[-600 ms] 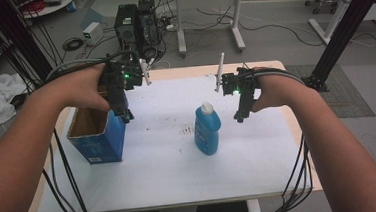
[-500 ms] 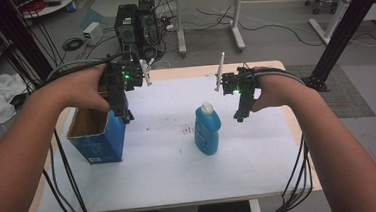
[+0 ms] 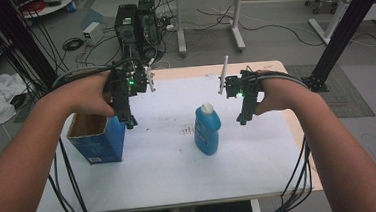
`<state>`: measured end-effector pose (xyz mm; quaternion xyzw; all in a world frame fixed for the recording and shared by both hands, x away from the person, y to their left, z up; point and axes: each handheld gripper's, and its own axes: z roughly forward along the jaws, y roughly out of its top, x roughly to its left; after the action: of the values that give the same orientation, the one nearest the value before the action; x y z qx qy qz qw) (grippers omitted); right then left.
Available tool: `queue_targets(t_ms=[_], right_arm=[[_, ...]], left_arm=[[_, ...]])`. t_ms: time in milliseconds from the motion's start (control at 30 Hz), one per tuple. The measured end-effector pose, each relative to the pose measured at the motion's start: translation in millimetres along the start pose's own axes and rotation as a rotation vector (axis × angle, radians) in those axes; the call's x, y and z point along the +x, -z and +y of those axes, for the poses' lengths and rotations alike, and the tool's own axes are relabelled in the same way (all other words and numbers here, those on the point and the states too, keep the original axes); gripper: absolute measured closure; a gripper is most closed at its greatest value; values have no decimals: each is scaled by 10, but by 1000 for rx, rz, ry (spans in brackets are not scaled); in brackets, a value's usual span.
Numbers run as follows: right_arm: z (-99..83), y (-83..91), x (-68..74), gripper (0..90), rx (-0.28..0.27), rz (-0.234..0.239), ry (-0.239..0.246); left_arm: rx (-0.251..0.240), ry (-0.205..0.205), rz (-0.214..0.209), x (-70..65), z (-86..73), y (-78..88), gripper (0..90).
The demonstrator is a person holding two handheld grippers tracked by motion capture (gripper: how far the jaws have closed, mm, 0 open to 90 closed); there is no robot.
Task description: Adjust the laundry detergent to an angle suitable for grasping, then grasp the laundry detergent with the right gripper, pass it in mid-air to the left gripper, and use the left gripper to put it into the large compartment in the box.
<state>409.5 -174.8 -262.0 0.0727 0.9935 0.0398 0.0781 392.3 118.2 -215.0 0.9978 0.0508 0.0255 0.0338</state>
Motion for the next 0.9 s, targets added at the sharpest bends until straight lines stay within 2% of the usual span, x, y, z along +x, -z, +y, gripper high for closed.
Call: queue_targets(t_ms=[500,667,900], right_arm=[[52,-52,-27,12,7,3,4],[26,-66,-31,12,8,-1,-21],[-65,-97,-19,12,-44,-11,-65]], left_arm=[[-4,11,6,55,-80,1,17],[-18,20,7,63,-98,-27,17],[-26,24,16,41,-121,-136,17]])
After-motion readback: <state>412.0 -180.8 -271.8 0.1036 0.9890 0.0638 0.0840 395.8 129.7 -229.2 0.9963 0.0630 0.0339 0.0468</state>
